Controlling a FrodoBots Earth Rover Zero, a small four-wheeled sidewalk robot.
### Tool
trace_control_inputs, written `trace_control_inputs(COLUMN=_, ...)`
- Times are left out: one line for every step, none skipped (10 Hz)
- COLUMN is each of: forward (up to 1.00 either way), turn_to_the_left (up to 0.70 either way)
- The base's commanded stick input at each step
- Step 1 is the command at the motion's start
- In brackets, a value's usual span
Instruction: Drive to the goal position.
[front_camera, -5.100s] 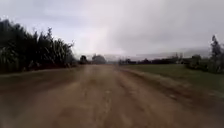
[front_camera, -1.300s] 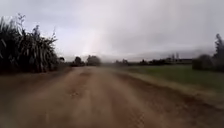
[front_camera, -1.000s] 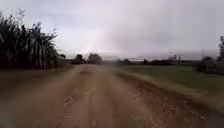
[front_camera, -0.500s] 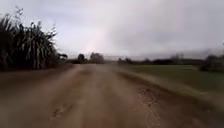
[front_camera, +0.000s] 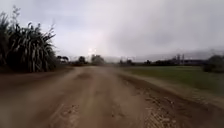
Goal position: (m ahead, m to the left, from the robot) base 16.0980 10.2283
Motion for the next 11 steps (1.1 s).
trace_control_inputs(forward=0.85, turn_to_the_left=0.13)
trace_control_inputs(forward=0.85, turn_to_the_left=0.26)
trace_control_inputs(forward=0.85, turn_to_the_left=0.02)
trace_control_inputs(forward=0.85, turn_to_the_left=0.01)
trace_control_inputs(forward=0.85, turn_to_the_left=0.0)
trace_control_inputs(forward=0.85, turn_to_the_left=0.0)
trace_control_inputs(forward=0.85, turn_to_the_left=0.0)
trace_control_inputs(forward=0.85, turn_to_the_left=0.0)
trace_control_inputs(forward=0.85, turn_to_the_left=0.0)
trace_control_inputs(forward=0.85, turn_to_the_left=0.0)
trace_control_inputs(forward=0.85, turn_to_the_left=0.0)
